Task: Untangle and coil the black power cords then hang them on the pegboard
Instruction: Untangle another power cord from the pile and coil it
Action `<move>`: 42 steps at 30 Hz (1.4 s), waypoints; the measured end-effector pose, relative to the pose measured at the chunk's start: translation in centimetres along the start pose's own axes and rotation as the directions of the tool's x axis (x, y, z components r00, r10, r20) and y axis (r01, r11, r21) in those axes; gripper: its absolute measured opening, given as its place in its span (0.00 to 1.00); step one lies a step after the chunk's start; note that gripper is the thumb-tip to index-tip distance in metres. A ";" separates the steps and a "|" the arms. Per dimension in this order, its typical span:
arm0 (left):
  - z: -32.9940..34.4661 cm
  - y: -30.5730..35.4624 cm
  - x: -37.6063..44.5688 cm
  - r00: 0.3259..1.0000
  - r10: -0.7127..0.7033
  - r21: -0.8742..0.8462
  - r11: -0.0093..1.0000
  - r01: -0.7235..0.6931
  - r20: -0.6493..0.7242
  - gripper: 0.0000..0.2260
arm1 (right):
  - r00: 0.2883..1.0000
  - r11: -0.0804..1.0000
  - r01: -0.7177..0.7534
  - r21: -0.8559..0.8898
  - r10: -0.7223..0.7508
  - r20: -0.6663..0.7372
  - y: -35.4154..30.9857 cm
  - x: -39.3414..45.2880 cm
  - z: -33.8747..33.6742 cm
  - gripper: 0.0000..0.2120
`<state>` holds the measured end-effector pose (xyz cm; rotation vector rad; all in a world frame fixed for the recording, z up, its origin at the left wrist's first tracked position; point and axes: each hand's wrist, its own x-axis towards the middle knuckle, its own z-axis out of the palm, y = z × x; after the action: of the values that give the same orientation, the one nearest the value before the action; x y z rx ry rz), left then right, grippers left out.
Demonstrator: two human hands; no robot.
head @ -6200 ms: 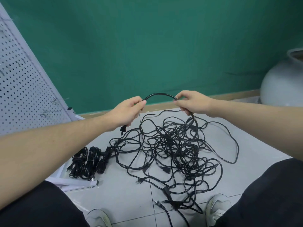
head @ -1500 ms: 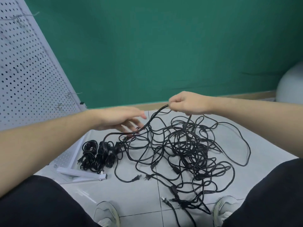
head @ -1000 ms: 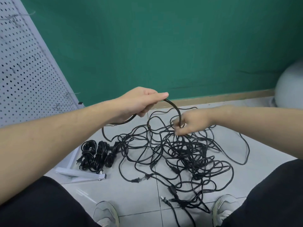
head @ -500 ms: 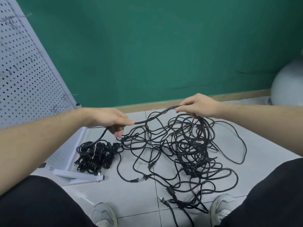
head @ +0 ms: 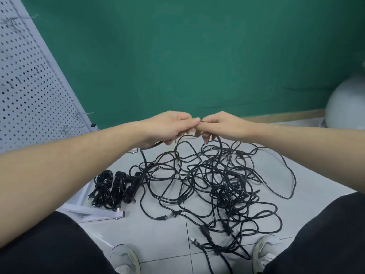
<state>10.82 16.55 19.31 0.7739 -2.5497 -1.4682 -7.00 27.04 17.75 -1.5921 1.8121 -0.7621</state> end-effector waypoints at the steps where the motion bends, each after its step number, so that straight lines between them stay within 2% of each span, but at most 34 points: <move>1: 0.0 0.2 -0.1 1.000 0.027 -0.031 0.999 -0.027 -0.006 0.17 | 0.998 0.998 -0.006 -0.056 0.009 0.065 0.7 -0.1 -0.1 0.14; 4: -0.4 0.6 -0.5 0.998 0.064 -0.121 0.990 -0.067 -0.030 0.17 | 0.947 0.942 -0.016 -0.336 0.122 0.296 3.9 -0.7 -0.2 0.13; 5: -0.6 0.7 -0.6 0.997 0.068 -0.139 0.988 -0.073 -0.042 0.17 | 0.923 0.926 -0.032 -0.376 0.172 0.345 5.0 -1.0 -0.4 0.11; 7: -1.0 0.6 -0.9 0.997 0.069 -0.163 0.984 -0.075 -0.047 0.17 | 0.907 0.920 -0.079 -0.383 0.226 0.354 6.6 -1.5 -0.8 0.09; 11: -2.1 -1.0 -0.9 0.998 0.010 -0.134 0.991 -0.018 -0.062 0.19 | 0.968 0.914 -0.145 -0.380 0.211 0.139 7.8 -1.9 -2.2 0.13; 13: -2.9 -2.5 -0.8 0.997 -0.031 -0.022 0.999 0.030 -0.066 0.19 | 0.977 0.957 -0.170 -0.235 0.195 0.089 8.0 -2.1 -2.6 0.15; 16: -3.8 -4.9 -0.7 0.991 -0.126 0.221 0.966 0.131 -0.038 0.20 | 0.976 0.973 -0.213 0.091 0.207 0.074 7.7 -2.4 -2.9 0.16; 19: -3.6 -6.6 -0.7 0.972 -0.236 0.239 0.945 0.225 0.017 0.20 | 0.984 0.940 -0.171 0.294 0.179 0.000 6.2 -2.0 -2.9 0.15; 21: -3.1 -6.8 -0.5 0.960 -0.276 0.189 0.946 0.262 0.050 0.19 | 0.982 0.954 -0.126 0.274 0.159 -0.100 5.2 -1.6 -3.0 0.16; 22: -2.8 -6.5 -0.4 0.962 -0.268 0.151 0.954 0.257 0.053 0.18 | 0.977 0.977 -0.105 0.187 0.137 -0.164 4.6 -1.5 -3.1 0.17; 24: -2.1 -5.3 0.0 0.980 -0.200 0.039 0.979 0.199 0.020 0.14 | 0.968 0.998 -0.059 -0.003 0.057 -0.246 3.6 -1.4 -3.1 0.17; 26: -1.1 -3.3 0.8 0.991 -0.132 -0.096 0.987 0.131 0.001 0.13 | 0.969 0.997 0.009 -0.070 -0.026 -0.247 2.6 -1.4 -2.8 0.15; 29: 1.2 -0.6 1.5 0.994 -0.091 -0.212 0.972 0.101 0.060 0.17 | 0.974 0.980 0.109 -0.164 -0.138 -0.178 1.0 -1.6 -1.8 0.12; 31: 2.2 0.6 1.7 0.997 -0.038 -0.132 0.990 0.046 0.061 0.18 | 0.980 0.971 0.151 -0.187 -0.172 -0.101 0.4 -1.8 -1.1 0.11; 34: 2.2 1.1 1.6 0.999 0.036 0.044 0.998 -0.037 0.018 0.20 | 0.996 0.996 0.090 0.009 -0.090 -0.008 0.3 -2.2 -0.8 0.13; 35: 2.1 1.0 1.5 0.999 0.046 0.070 0.996 -0.046 0.006 0.20 | 0.997 0.997 0.077 0.028 -0.078 0.027 0.5 -2.3 -0.8 0.15; 38: 2.0 0.7 1.2 0.999 0.046 0.052 0.998 -0.045 -0.027 0.22 | 0.982 0.989 0.051 -0.137 -0.024 0.189 2.1 -2.3 -0.3 0.17; 42: 1.7 1.4 0.9 0.993 0.114 -0.059 0.992 -0.116 -0.037 0.22 | 0.914 0.896 -0.001 -0.445 0.181 0.364 6.0 -2.0 0.6 0.12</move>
<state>8.95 17.97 19.45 0.6272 -2.4675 -1.4761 -10.22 29.70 12.97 -1.7592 1.8070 0.0389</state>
